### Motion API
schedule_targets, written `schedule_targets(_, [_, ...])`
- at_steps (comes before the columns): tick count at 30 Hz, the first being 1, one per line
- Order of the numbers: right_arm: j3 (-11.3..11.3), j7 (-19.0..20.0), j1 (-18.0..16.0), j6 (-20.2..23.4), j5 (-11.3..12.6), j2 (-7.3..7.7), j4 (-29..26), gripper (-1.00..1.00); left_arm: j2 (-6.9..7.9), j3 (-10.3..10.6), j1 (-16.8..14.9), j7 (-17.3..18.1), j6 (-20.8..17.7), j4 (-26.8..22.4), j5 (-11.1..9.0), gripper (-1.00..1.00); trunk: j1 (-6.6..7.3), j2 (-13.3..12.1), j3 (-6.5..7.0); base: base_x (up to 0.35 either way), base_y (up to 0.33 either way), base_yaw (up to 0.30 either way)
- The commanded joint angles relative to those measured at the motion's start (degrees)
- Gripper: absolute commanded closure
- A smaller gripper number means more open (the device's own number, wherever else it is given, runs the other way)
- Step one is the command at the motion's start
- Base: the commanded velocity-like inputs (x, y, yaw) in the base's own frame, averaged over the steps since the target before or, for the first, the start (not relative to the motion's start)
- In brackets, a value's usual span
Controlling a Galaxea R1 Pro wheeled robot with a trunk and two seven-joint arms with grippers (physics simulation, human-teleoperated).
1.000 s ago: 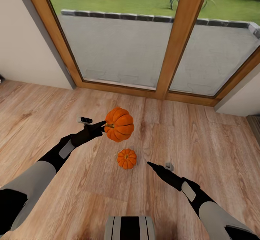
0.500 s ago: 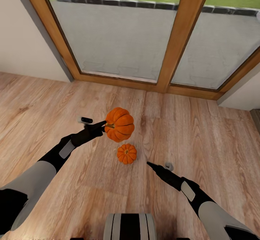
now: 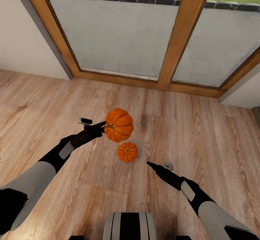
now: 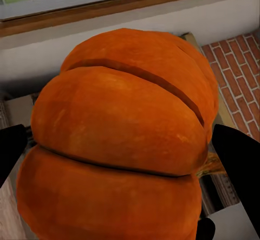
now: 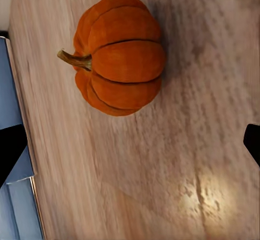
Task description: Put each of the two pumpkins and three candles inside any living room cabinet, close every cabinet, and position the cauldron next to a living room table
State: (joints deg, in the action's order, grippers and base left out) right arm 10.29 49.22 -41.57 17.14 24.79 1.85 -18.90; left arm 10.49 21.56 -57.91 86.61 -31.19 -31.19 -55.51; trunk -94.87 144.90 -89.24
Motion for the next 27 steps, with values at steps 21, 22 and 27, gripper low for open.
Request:
schedule_targets(21, [-0.01, -2.53, 0.00, -0.26, -0.01, 0.17, -0.05, -1.00, -0.08, -0.12, -0.01, -0.04, 0.30, 0.32, -0.02, 1.00, -0.01, 0.00, 0.00, 0.037, 0.125, 0.000])
schedule_targets(22, [-0.01, -2.57, 0.00, -0.27, -0.01, 0.17, -0.06, -1.00, -0.09, -0.14, -0.01, -0.04, 0.31, 0.31, -0.01, 1.00, -0.01, 0.00, 0.00, 0.000, 0.000, 0.000])
schedule_targets(27, [-0.01, -2.64, 0.00, -0.27, -0.01, 0.17, -0.09, -1.00, -0.14, -0.11, 0.05, -0.04, 0.33, 0.25, -0.02, 1.00, -0.01, 0.00, 0.00, 0.000, 0.000, 0.000])
